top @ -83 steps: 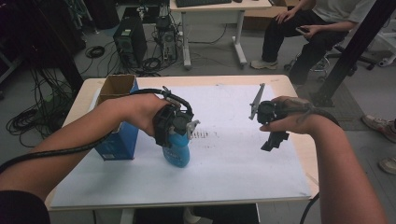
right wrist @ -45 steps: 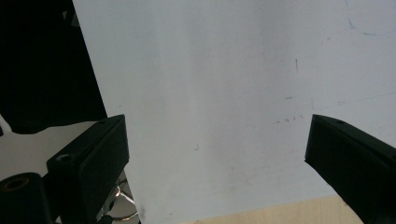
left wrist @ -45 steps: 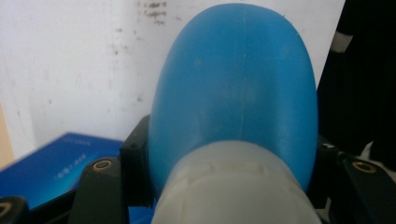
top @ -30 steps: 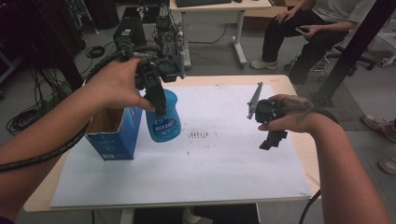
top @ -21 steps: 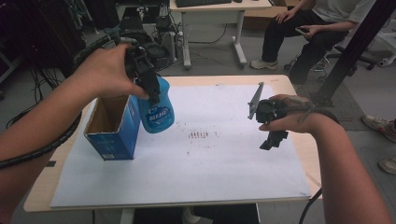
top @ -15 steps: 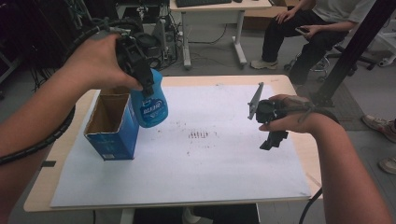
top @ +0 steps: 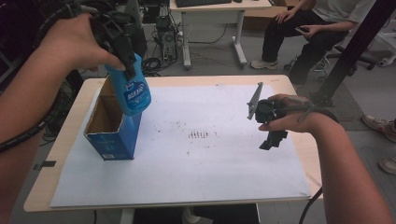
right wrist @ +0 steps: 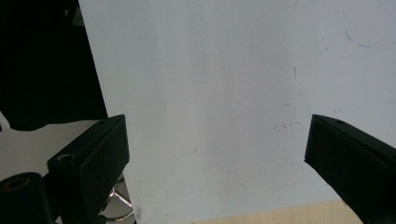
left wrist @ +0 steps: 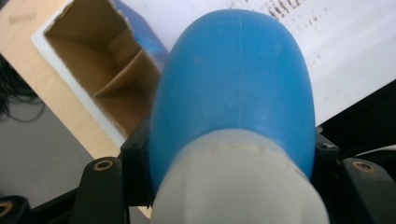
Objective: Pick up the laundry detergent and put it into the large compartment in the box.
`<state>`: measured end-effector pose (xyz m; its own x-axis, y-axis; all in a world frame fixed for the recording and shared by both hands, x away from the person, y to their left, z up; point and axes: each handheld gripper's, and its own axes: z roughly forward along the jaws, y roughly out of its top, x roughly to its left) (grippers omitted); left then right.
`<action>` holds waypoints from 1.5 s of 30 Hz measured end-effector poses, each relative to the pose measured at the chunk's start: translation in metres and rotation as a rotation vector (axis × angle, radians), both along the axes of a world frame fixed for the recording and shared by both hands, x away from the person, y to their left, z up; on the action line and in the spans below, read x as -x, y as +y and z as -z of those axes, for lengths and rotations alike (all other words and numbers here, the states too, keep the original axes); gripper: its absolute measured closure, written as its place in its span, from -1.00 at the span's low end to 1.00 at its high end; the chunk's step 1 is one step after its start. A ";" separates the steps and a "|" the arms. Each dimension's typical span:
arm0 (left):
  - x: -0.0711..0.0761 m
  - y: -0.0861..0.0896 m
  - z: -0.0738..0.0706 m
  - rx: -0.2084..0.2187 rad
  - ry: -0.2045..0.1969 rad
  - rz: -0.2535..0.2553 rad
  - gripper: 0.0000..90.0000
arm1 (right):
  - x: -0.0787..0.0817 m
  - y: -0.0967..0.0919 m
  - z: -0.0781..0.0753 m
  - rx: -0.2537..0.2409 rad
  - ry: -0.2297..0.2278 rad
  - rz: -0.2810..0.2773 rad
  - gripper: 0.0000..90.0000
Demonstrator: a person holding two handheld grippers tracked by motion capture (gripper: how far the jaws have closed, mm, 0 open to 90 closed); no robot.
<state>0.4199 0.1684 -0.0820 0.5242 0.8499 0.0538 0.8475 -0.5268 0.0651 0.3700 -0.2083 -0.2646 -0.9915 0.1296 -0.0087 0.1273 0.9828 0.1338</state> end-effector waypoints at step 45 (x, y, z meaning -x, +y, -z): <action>-0.012 0.080 -0.031 0.005 0.006 -0.589 -0.16 | 0.000 0.007 -0.001 0.005 -0.001 -0.034 -0.86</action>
